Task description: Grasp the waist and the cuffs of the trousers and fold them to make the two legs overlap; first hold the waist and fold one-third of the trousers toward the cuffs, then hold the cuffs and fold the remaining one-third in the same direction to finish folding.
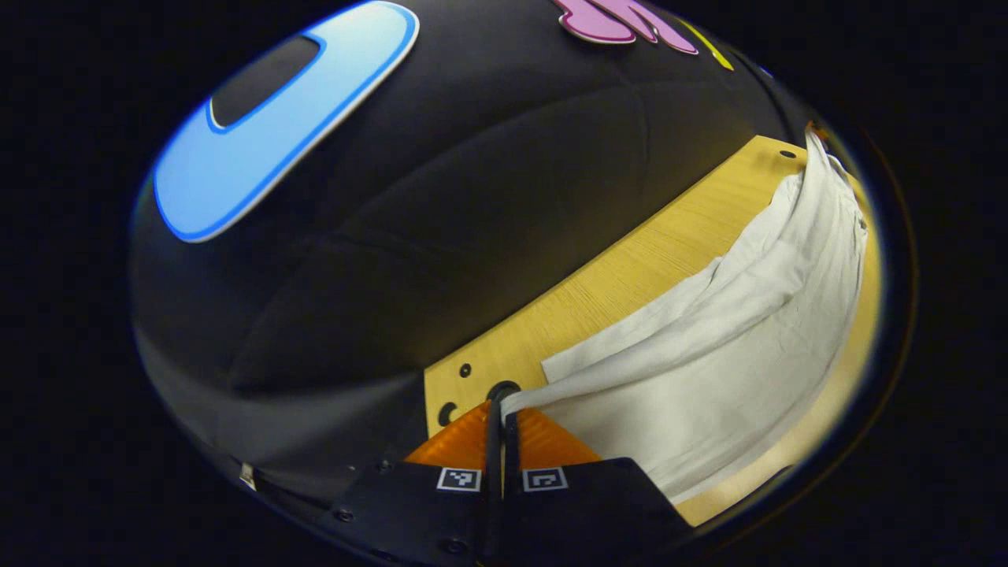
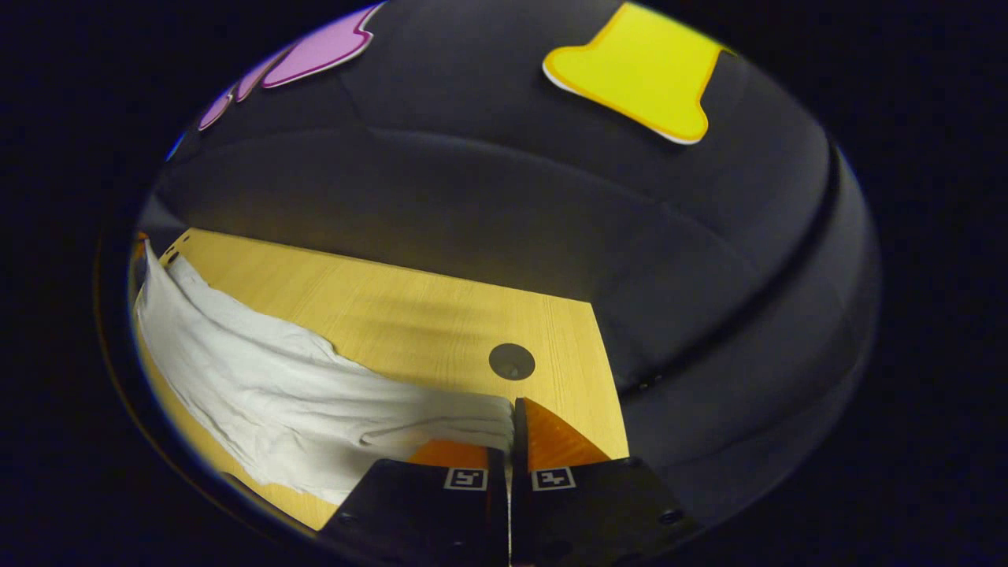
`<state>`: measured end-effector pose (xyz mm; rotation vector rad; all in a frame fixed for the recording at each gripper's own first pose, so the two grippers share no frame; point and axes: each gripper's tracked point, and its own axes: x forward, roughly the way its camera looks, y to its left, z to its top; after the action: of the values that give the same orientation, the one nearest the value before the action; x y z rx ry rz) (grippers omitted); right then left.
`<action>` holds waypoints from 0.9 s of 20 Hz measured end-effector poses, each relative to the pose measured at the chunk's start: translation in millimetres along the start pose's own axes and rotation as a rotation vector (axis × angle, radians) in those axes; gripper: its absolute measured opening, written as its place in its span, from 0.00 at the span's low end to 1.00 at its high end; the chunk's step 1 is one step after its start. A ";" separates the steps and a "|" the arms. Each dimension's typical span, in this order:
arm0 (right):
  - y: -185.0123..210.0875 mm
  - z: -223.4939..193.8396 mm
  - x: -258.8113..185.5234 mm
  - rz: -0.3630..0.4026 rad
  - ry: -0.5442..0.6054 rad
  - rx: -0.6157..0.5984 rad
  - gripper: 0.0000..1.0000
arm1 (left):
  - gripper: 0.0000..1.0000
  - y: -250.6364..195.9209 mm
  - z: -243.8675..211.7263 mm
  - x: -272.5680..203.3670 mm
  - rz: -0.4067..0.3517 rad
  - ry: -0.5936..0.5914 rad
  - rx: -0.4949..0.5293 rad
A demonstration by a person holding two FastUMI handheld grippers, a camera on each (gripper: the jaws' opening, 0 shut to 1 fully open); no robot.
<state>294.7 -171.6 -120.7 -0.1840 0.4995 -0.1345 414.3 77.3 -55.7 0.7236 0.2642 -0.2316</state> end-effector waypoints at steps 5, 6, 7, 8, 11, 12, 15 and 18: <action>16.4 -26.2 17.3 0.037 0.073 0.114 0.52 | 0.41 -32.2 -10.0 8.9 -0.029 -0.005 -0.176; 24.8 -27.6 15.5 0.073 0.080 0.179 0.76 | 0.64 -33.2 -9.7 6.5 -0.026 -0.009 -0.202; 24.9 -27.3 14.6 0.079 0.086 0.227 0.83 | 0.88 -35.4 -7.5 0.9 -0.027 -0.023 -0.226; 20.0 -28.0 11.2 0.064 0.080 0.259 0.86 | 0.95 -36.1 -2.7 -3.3 -0.027 -0.039 -0.257; -6.7 -33.4 -16.6 0.012 0.038 0.396 1.00 | 0.97 -43.5 1.3 -37.1 0.000 -0.079 -0.402; -13.2 -37.9 -23.0 0.000 0.033 0.429 1.00 | 0.97 -47.8 3.6 -48.0 -0.008 -0.091 -0.430; -41.9 -50.8 -46.4 -0.080 0.008 0.473 1.00 | 0.96 -50.1 16.9 -81.7 -0.025 -0.131 -0.493; -56.5 -63.7 -53.1 -0.111 -0.001 0.540 0.99 | 0.97 -47.0 34.2 -120.9 -0.025 -0.176 -0.512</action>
<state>212.9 -226.5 -139.3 0.3168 0.4364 -0.3710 291.9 34.1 -22.0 0.1918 0.1536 -0.2370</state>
